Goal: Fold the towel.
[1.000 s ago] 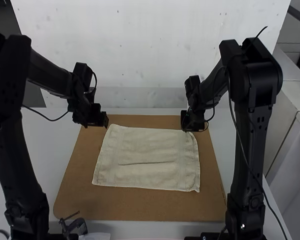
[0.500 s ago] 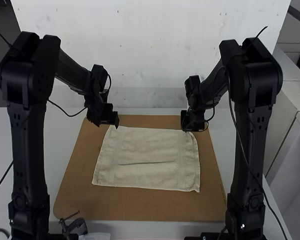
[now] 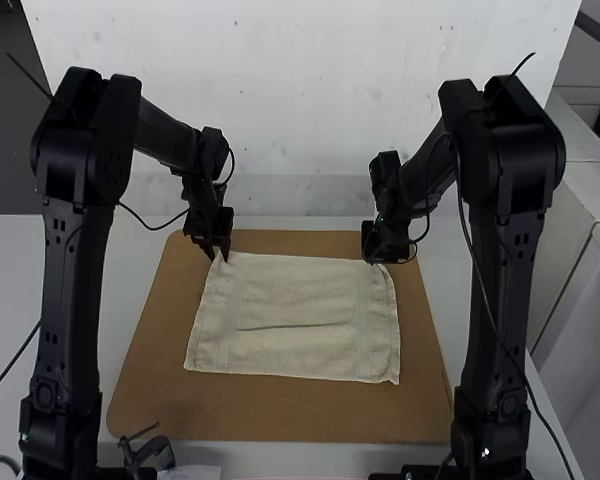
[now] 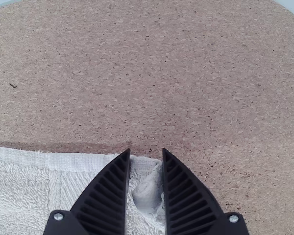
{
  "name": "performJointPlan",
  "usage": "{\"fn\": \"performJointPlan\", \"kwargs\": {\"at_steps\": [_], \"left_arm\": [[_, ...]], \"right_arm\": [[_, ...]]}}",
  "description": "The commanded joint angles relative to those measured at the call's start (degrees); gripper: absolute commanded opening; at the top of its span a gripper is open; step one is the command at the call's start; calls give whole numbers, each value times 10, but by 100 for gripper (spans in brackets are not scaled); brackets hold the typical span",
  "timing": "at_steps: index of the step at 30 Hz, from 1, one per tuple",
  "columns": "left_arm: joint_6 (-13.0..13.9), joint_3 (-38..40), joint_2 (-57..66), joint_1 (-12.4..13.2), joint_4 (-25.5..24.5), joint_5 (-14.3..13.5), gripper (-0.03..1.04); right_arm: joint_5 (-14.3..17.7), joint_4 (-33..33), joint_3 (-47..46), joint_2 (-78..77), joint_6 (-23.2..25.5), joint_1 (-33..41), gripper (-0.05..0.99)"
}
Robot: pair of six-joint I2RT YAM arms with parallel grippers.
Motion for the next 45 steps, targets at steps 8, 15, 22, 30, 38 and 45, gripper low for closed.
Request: {"fn": "performJointPlan", "kwargs": {"at_steps": [8, 15, 22, 30, 38, 45], "left_arm": [[-8, 3, -35, -19, -15, -2, 2], [-28, 2, -91, -13, -15, -10, 2], [-44, -5, -128, -12, -15, -16, 2], [-61, -10, -153, -16, -10, -32, 2], [-66, -47, -208, -17, -8, -29, 2], [-68, -104, -251, -35, -8, -28, 2]], "right_arm": [[42, -13, -15, -30, -4, -15, 13], [49, 4, 24, -64, 3, -17, 2], [64, -22, 41, -72, 4, -11, 1], [74, -15, 53, -117, 0, -10, 1], [70, -11, 35, -150, -9, -4, 1], [69, -2, -10, -180, -17, 2, 1]]}}
